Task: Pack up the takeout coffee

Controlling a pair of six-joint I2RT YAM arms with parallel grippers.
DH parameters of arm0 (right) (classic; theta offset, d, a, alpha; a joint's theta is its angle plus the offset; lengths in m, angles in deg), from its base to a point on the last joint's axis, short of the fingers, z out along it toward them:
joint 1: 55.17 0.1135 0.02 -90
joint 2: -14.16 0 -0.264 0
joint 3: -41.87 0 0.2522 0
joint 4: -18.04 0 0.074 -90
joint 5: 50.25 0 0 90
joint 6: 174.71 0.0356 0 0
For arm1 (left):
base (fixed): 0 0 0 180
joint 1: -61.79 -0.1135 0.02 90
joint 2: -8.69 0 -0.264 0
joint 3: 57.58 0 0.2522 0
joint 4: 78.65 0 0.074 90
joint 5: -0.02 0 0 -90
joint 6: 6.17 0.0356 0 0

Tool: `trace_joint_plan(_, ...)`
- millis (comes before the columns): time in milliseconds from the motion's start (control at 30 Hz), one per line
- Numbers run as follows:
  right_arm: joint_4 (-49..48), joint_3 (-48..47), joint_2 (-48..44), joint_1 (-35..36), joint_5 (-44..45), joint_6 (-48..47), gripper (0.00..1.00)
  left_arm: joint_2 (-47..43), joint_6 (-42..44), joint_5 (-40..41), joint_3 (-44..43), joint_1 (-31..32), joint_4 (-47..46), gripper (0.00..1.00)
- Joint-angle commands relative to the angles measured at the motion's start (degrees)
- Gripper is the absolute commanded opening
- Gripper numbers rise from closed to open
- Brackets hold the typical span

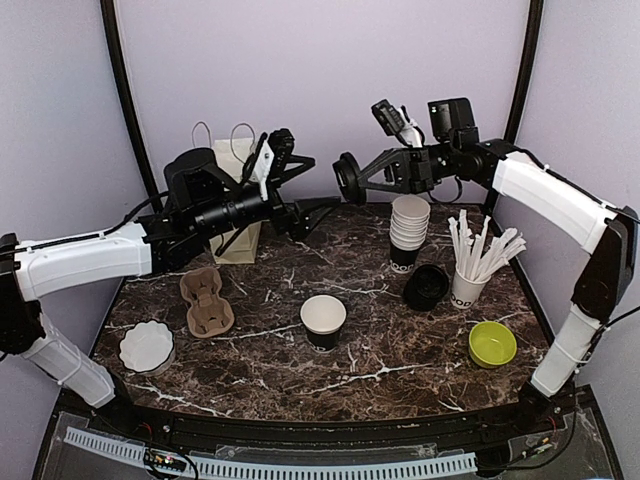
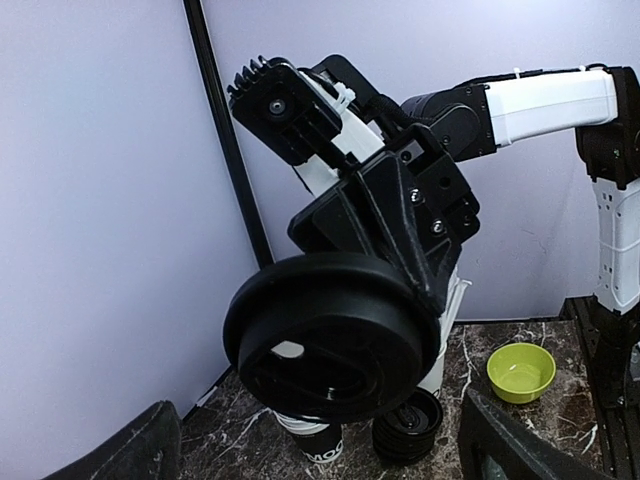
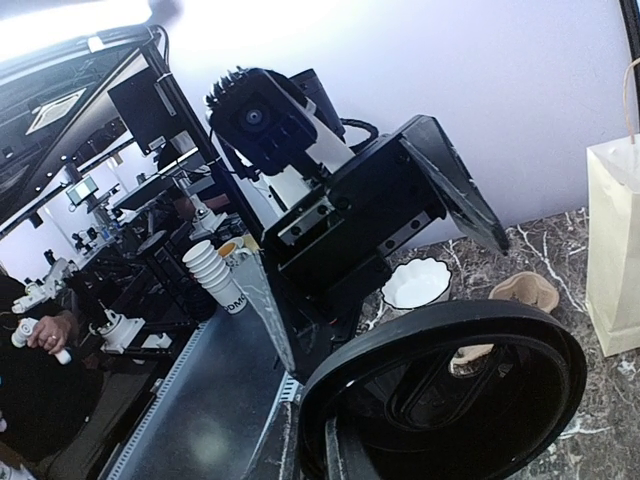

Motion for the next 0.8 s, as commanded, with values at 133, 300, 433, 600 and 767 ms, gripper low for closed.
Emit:
trace_joint_plan(133, -5.87, 0.63, -2.1, -0.07, -3.42, 4.96, 0.07, 3.58, 1.03, -1.81, -4.69, 0.16, -4.39, 0.98)
trace_joint_plan(300, -6.26, 0.51, -1.79, -0.07, -3.31, 5.38, 0.07, 4.63, 0.79, -3.45, -5.44, 0.18, -4.59, 0.96)
trace_joint_plan(433, -7.58, 0.31, -1.43, -0.07, -3.64, 6.53, 0.07, 5.55, 0.78, -4.72, -6.16, 0.21, -4.57, 0.93)
trace_joint_plan(600, -9.19, 0.32, -1.3, -0.07, -3.93, 8.14, 0.07, 7.17, 0.78, -6.48, -7.35, 0.21, -3.81, 0.9)
trace_joint_plan(767, -10.08, 0.26, -1.13, -0.07, -3.91, 8.68, 0.07, 8.23, -0.12, -5.63, -7.54, 0.28, -5.34, 0.86)
